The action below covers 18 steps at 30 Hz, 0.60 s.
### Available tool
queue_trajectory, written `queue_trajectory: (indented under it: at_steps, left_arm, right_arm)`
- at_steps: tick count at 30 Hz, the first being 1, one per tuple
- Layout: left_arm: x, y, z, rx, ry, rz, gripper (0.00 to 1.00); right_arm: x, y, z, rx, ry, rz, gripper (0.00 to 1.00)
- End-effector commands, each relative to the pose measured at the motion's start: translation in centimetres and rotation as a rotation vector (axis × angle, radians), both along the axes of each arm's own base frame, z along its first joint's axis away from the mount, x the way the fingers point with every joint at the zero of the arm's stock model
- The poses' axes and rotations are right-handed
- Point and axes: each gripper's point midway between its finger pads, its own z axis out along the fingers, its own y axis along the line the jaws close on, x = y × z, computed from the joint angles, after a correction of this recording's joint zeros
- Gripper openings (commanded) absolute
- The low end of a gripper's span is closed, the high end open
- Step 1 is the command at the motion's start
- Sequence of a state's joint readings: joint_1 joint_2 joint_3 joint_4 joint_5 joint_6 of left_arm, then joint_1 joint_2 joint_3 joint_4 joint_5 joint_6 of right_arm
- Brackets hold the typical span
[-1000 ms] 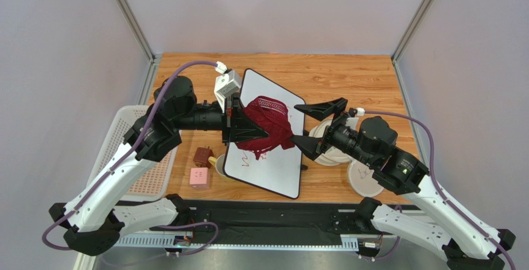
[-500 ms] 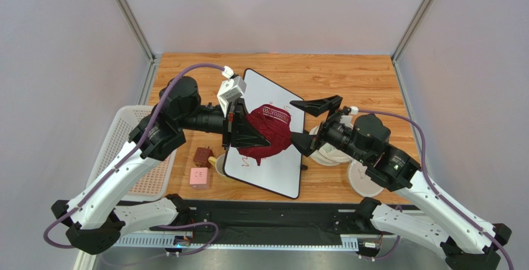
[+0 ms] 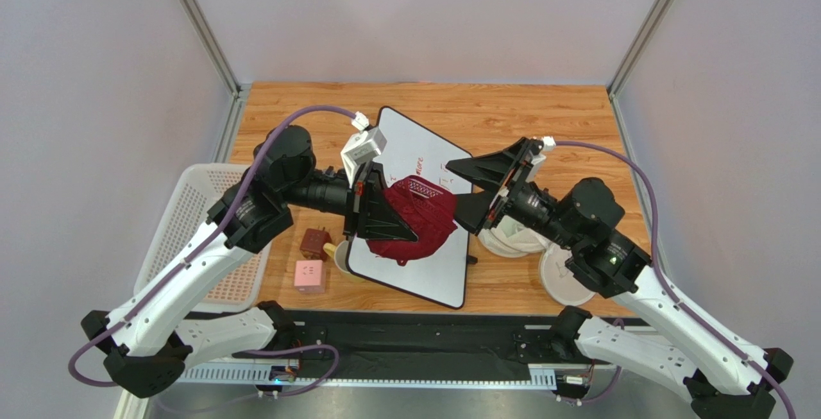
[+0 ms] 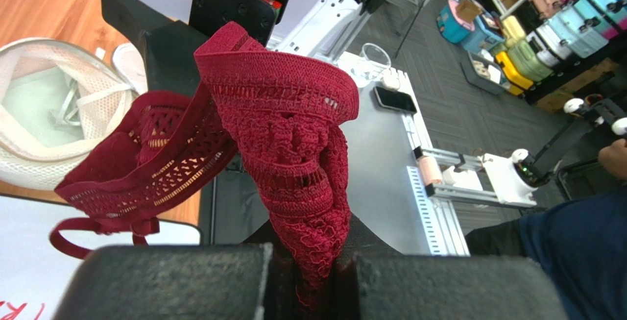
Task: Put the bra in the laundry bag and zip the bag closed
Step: Adjust the bra.
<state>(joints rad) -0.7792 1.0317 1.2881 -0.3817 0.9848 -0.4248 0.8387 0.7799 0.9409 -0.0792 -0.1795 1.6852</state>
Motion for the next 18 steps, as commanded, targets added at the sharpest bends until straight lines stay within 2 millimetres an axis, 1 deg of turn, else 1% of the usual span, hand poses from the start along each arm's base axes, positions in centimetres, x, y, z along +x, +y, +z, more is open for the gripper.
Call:
queue_trajectory:
  at_steps: [1, 3, 5, 7, 8, 9, 14, 15, 17, 18]
  left_arm:
    - [-1.0, 0.4, 2.4, -0.069, -0.004, -0.019, 0.00]
    - [-1.0, 0.4, 2.5, -0.065, 0.019, -0.018, 0.00]
    - [-1.1, 0.2, 2.4, -0.052, 0.061, -0.024, 0.00]
    - [-1.0, 0.0, 2.4, -0.043, 0.097, -0.025, 0.00]
    - [-1.0, -0.1, 2.3, -0.037, 0.109, -0.029, 0.00]
    - [-1.1, -0.1, 2.3, -0.033, 0.123, -0.041, 0.00]
    - [-1.0, -0.6, 1.4, 0.000, 0.185, -0.068, 0.00]
    - [-1.2, -0.6, 1.6, -0.001, 0.193, -0.082, 0.00]
    - [-1.1, -0.8, 1.2, 0.011, 0.217, -0.100, 0.00]
    - [-1.3, -0.8, 1.1, 0.014, 0.225, -0.112, 0.00]
  right_arm:
    - [-2.3, -0.3, 2.4, 0.037, -0.238, 0.063, 1.00]
    - [-3.1, -0.4, 2.3, 0.018, -0.277, 0.087, 1.00]
    - [-3.5, -0.4, 2.0, -0.015, -0.324, 0.098, 1.00]
    - [-4.0, -0.1, 1.6, -0.045, -0.376, 0.125, 0.99]
    - [-4.2, -0.1, 1.8, -0.050, -0.403, 0.135, 0.99]
    - [-4.5, 0.4, 1.6, -0.070, -0.422, 0.164, 0.99]
    - [-5.5, 1.0, 1.6, -0.144, -0.607, 0.226, 0.98]
    - [-6.0, 1.0, 1.5, -0.166, -0.626, 0.256, 0.97]
    - [-5.9, 1.3, 1.3, -0.197, -0.679, 0.274, 0.96]
    - [-6.3, 1.3, 1.3, -0.201, -0.706, 0.291, 0.95]
